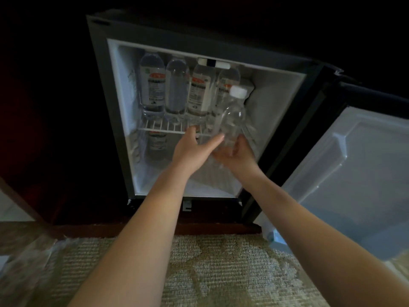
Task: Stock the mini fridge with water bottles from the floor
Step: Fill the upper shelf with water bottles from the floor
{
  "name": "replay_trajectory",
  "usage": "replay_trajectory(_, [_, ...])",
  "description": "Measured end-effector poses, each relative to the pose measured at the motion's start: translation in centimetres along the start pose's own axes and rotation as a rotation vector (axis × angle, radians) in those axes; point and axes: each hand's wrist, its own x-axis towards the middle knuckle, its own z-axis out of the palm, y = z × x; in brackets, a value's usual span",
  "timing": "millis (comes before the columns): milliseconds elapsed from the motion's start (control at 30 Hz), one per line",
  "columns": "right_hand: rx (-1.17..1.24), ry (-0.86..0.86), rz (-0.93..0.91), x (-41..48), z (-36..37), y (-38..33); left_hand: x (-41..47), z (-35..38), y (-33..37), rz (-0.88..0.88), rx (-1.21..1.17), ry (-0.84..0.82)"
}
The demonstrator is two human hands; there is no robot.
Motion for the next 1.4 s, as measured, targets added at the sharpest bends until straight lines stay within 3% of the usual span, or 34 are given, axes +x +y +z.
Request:
replay_trajectory(233, [-0.011,0.309,0.023,4.6,-1.4,-1.8,4.3,-0.7,-2.9,0.102,0.549,0.049])
replay_trajectory(500, [0.073,0.388,0.025,6.9,-1.8,-1.1,6.1,0.0,-3.1,0.131,0.840,-0.040])
replay_trajectory(900, [-0.043,0.465,0.043,9.9,-0.9,-0.6,5.3,-0.6,-2.1,0.080,0.779,-0.031])
replay_trajectory(1100, [-0.156,0.423,0.005,9.9,-1.2,-0.3,4.9,-0.6,-1.7,0.076,0.768,-0.006])
replay_trajectory(1300, [-0.227,0.631,-0.156,7.6,0.4,0.3,4.9,-0.7,-1.9,0.088,0.754,-0.012])
replay_trajectory(1400, [-0.295,0.651,-0.140,7.4,0.5,0.6,4.8,-0.7,-1.9,0.097,0.752,-0.015])
